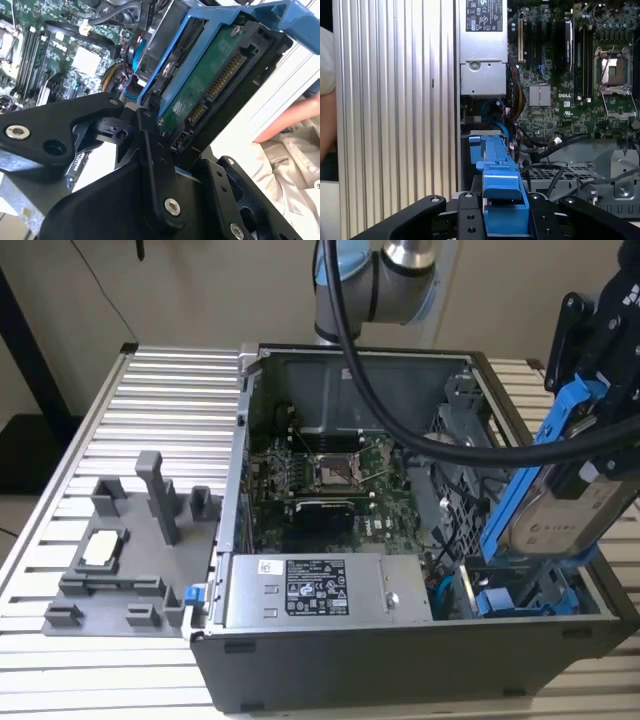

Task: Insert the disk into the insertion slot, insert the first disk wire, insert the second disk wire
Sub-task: 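Insert the disk into the insertion slot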

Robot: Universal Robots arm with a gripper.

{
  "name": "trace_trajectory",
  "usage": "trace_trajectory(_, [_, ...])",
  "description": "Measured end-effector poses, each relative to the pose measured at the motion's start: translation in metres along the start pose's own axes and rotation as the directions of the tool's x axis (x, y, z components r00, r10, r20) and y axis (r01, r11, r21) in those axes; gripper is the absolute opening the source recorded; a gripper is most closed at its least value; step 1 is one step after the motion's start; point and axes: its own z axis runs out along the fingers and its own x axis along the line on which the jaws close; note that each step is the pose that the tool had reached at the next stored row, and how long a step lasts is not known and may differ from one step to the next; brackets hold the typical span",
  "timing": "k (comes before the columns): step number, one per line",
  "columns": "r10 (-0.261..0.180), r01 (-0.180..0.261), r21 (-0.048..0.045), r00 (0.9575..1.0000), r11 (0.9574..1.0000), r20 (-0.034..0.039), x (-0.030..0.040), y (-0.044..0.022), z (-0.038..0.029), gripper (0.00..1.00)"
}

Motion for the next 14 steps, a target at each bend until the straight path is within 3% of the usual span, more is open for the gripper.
trace_trajectory(14, [0.000,0.000,0.0057,1.0000,1.0000,0.0010,-0.0037,-0.0003,0.0152,0.33])
